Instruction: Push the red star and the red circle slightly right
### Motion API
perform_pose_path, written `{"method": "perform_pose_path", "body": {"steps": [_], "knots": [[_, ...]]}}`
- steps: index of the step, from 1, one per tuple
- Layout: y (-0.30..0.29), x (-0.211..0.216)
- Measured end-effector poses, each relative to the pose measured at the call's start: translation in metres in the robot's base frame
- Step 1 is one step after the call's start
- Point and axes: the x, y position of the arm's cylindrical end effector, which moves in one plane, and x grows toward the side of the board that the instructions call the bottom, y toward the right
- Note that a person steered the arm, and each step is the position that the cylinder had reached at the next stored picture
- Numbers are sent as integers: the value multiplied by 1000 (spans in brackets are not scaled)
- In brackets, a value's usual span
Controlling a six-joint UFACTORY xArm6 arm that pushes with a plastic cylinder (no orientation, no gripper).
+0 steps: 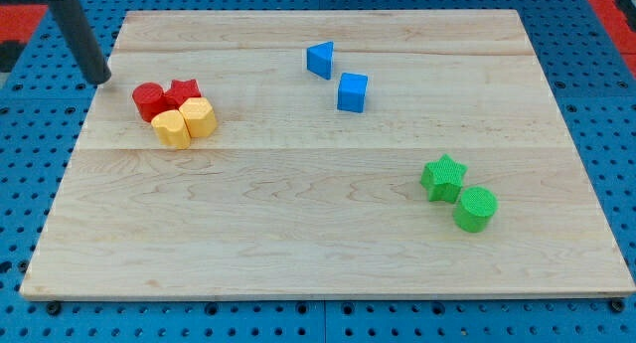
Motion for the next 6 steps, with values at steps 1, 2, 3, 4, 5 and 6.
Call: {"method": "perform_pose_path", "body": {"steps": [1,2,3,4,5,6], "knots": [[0,29],[8,30],[36,30],[59,30],[81,30],[95,30]]}}
